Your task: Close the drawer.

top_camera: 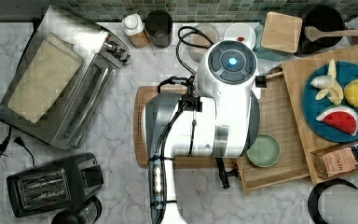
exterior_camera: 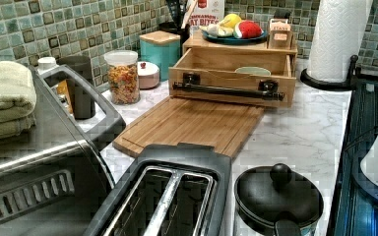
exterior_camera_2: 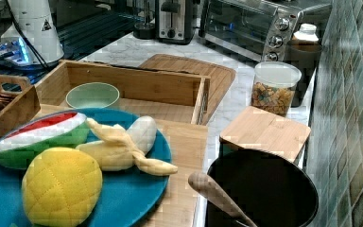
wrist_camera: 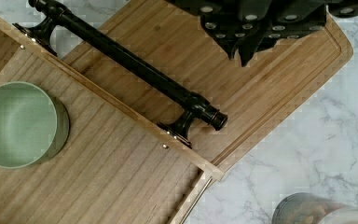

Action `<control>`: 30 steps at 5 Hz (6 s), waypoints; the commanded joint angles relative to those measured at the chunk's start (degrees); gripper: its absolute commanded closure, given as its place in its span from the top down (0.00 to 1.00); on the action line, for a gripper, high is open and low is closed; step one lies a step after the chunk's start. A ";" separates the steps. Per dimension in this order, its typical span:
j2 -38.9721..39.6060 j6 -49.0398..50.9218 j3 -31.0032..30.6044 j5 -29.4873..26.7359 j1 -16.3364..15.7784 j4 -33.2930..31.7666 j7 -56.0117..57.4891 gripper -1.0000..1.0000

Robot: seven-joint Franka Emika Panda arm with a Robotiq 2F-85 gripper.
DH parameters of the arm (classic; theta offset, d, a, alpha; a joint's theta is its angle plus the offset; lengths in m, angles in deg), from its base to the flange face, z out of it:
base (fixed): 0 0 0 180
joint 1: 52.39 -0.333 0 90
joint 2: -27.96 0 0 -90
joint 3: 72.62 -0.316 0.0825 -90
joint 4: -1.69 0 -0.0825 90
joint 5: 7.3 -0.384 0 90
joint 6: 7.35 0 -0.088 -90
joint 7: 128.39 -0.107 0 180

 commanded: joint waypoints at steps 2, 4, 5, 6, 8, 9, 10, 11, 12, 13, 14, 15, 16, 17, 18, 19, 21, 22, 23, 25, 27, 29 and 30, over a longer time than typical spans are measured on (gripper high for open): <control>-1.69 -4.85 -0.82 0.11 -0.58 -4.92 3.80 0.00; -5.32 -14.53 -3.36 -5.64 -2.74 -12.93 12.36 0.00; -7.00 -18.81 -5.42 -4.26 -4.57 -16.74 13.30 0.00; -9.94 -24.30 -7.08 -4.37 -5.05 -22.98 20.32 0.00; -12.71 -29.00 -6.27 -2.18 -4.57 -31.81 39.29 0.00; -12.75 -31.88 -6.94 3.72 -4.12 -35.11 41.58 0.00; -12.04 -33.25 -7.81 7.37 -4.36 -37.04 42.56 0.00; -12.75 -36.94 -8.40 10.85 -4.84 -40.13 39.94 0.00; -11.53 -36.14 -9.28 15.50 -4.75 -40.49 37.07 0.00; -10.60 -36.92 -9.40 18.68 -4.84 -42.20 34.64 0.00; -10.51 -37.39 -8.77 18.93 -5.01 -43.66 35.56 0.00; -10.38 -38.97 -8.00 19.93 -4.57 -44.99 35.39 0.00; -10.28 -41.93 -7.83 23.86 -3.40 -46.91 32.61 0.00; -9.81 -42.28 -6.85 24.80 -3.34 -47.24 32.78 0.00; -9.11 -43.20 -5.71 24.23 -3.01 -47.39 34.41 0.00; -7.74 -43.73 -4.01 22.23 -1.98 -46.74 37.56 0.00; -10.49 -46.35 -0.59 21.93 1.83 -48.15 44.82 0.00; -11.65 -46.96 1.01 18.90 3.55 -48.14 49.14 0.00; -12.21 -47.86 4.27 15.01 4.87 -47.58 55.97 0.00; -5.72 -54.99 14.77 2.15 3.01 -43.16 77.30 0.00; -2.39 -48.64 18.35 -3.72 5.54 -34.62 87.65 0.00; 4.07 -52.07 20.15 -11.53 7.65 -28.26 92.28 0.00; 7.15 -49.85 21.52 -11.33 8.35 -22.32 93.35 0.00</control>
